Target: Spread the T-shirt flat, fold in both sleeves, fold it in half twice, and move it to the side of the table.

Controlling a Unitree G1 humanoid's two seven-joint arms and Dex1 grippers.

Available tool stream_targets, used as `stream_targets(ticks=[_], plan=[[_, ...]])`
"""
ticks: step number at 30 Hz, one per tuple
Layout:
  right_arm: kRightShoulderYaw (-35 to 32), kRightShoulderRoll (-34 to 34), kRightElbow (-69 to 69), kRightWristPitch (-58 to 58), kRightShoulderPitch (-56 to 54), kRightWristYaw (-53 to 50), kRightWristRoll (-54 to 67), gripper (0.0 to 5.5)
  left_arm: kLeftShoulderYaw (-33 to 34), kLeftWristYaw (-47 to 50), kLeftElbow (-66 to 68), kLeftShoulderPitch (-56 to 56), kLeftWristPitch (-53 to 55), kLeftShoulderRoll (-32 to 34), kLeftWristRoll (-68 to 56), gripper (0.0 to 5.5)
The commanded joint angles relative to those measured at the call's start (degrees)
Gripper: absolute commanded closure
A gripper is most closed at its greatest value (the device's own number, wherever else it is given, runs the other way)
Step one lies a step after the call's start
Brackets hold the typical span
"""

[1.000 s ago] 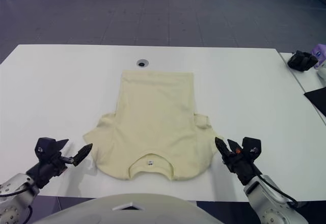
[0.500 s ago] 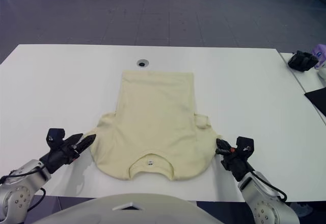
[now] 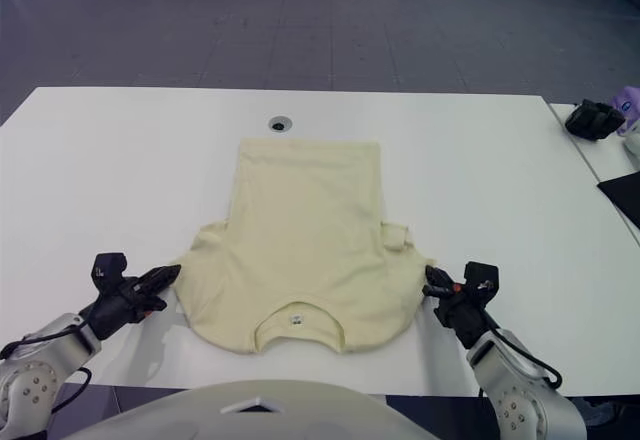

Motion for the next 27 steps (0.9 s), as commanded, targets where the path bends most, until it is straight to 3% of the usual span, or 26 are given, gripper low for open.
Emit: stream_targets(ticks=[1,12,27], plan=[[0.30,-0.67,-2.41,1.16,-1.02,0.71,1.14,5.50,-0.40,-0.68,-3.42,-1.46,1.51,2.27,-1.32,5.45],[2.14,-6.26,-12.53,6.53,-1.67,2.74,5.12,5.50,-3.48,1.62,-14.33,-7.48,10.49,7.20,-8.69,5.45],[17.23,-9.59,-10.26,10.70,-9.15,6.31,2.87,5.50,-23.56,2.93,-9.74,-15.09,8.21,1.29,-2.17,5.45]])
